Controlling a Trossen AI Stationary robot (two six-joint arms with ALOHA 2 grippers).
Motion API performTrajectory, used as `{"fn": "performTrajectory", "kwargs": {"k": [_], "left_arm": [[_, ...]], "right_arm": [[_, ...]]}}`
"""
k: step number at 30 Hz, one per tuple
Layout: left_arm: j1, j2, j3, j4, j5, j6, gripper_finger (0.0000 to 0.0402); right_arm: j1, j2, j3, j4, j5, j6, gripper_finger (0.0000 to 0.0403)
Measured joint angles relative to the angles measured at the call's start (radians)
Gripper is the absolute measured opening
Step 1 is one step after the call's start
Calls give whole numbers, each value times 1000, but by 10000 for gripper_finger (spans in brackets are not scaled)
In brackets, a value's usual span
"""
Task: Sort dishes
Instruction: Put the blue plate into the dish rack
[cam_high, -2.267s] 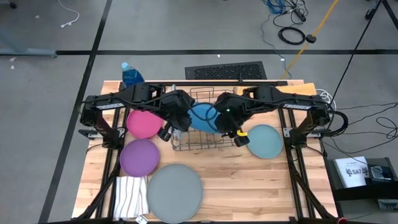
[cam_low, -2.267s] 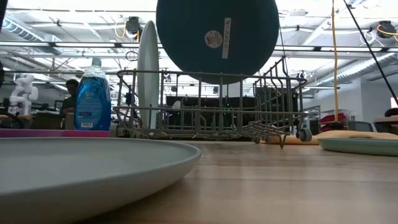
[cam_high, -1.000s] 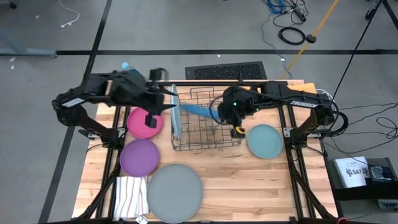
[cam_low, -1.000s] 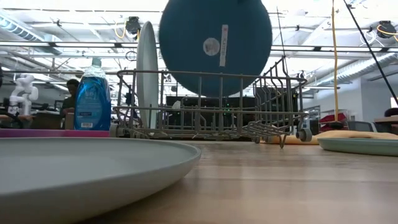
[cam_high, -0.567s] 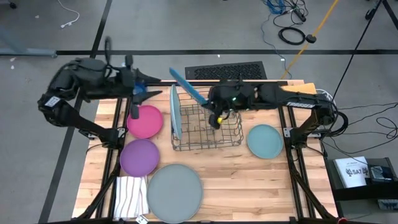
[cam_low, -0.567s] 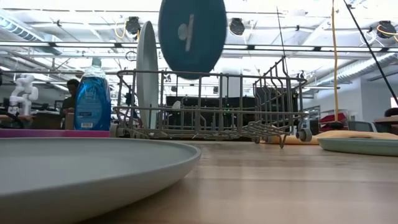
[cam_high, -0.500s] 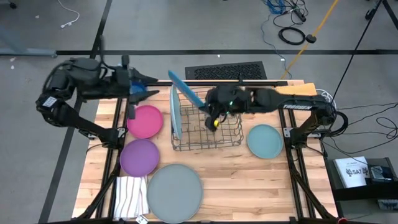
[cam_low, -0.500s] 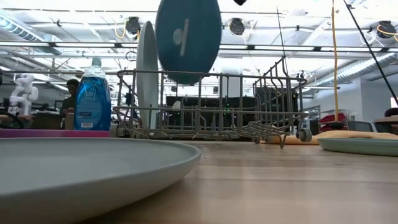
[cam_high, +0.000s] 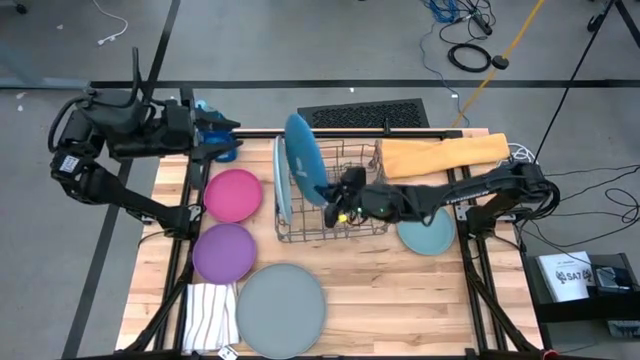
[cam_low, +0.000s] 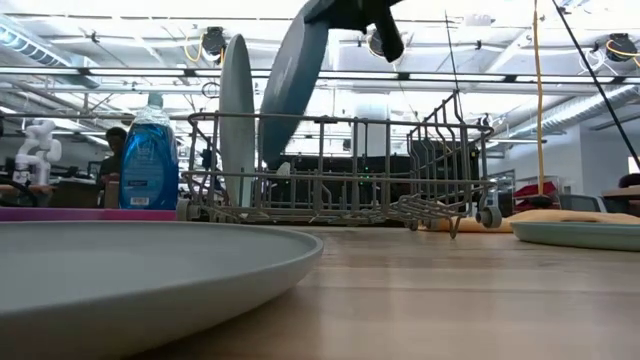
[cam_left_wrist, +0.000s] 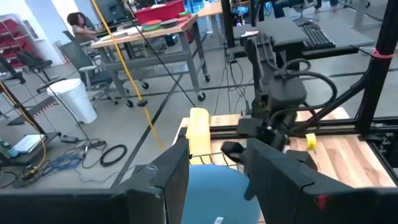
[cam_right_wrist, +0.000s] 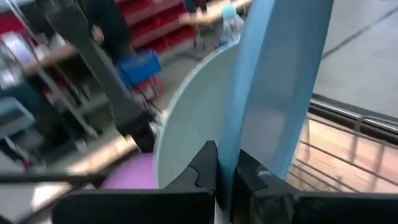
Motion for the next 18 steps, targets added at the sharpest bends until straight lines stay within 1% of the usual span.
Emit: {"fn": "performTrajectory", "kwargs": {"k": [3, 6, 14, 18], "left_arm": [[0, 1, 0, 1, 0, 0, 162], [0, 4, 0, 3, -1, 0, 162], [0, 13, -1, 13, -2, -1, 162], [0, 16, -1, 17, -5, -24, 162]], "right_arm": [[31, 4, -45, 95, 80, 22, 4], [59, 27, -53, 100, 145, 36, 4], [77, 108, -53, 214, 138, 63, 4], [84, 130, -53, 229, 184, 87, 4]]}}
